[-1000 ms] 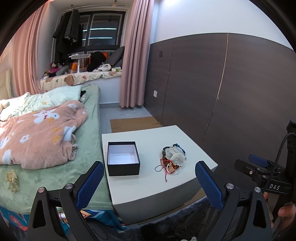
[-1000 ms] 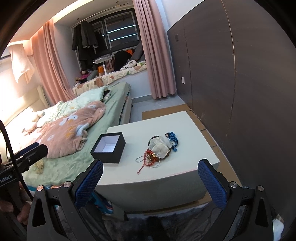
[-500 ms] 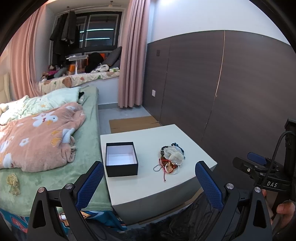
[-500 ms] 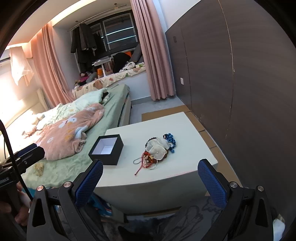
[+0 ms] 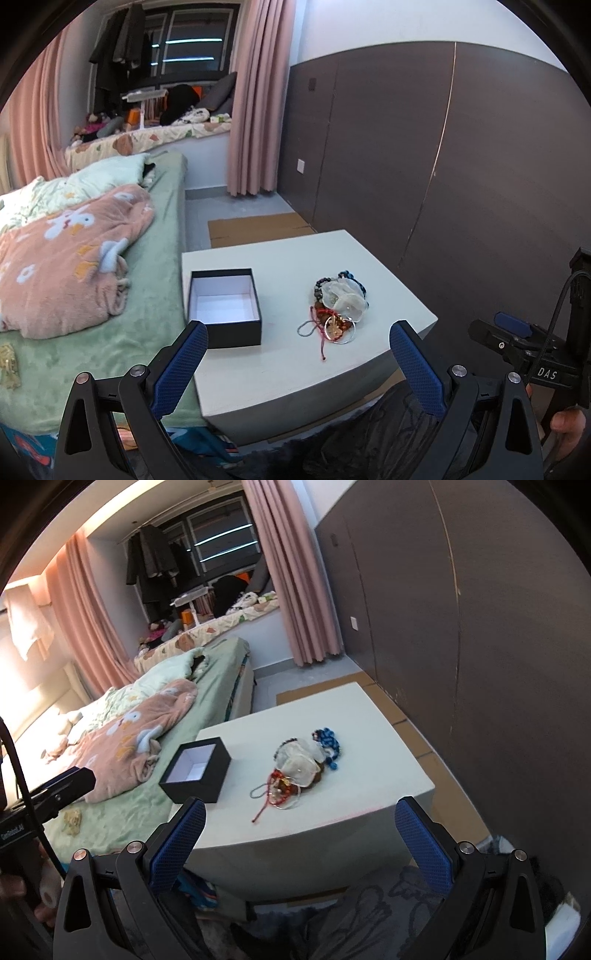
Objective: Organize jewelry
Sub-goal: 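Lower the left tool onto the gold butterfly pendant and close it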
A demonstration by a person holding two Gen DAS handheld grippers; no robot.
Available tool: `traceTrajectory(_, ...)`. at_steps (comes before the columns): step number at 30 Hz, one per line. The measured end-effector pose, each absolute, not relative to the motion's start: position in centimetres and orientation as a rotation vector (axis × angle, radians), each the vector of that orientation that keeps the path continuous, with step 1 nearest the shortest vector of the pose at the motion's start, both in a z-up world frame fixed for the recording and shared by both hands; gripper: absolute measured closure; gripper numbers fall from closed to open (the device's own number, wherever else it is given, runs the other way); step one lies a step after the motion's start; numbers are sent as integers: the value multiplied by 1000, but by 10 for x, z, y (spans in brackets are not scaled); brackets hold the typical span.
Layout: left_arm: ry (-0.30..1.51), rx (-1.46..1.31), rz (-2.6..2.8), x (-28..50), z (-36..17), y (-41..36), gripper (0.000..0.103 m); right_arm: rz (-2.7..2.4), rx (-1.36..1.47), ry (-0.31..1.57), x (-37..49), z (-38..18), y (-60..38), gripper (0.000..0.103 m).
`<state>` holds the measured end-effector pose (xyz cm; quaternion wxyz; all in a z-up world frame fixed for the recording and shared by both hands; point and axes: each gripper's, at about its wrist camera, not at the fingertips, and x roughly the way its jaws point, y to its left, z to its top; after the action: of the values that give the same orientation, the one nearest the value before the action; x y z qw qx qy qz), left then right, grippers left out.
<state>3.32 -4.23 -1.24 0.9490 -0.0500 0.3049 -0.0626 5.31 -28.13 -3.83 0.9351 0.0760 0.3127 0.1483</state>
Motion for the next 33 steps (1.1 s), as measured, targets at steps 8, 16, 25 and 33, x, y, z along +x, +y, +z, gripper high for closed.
traceTrajectory(8, 699, -106, -178, 72, -41, -58, 19, 288, 210, 697, 81, -67, -302, 3)
traceTrajectory(16, 788, -124, -225, 107, -68, -80, 32, 291, 259, 758, 108, -92, -317, 15)
traceTrajectory(25, 877, -123, -264, 142, -100, -105, 43, 289, 303, 797, 126, -110, -333, 22)
traceTrajectory(33, 941, -111, -263, 168, -130, -116, 54, 306, 321, 837, 140, -122, -333, 33)
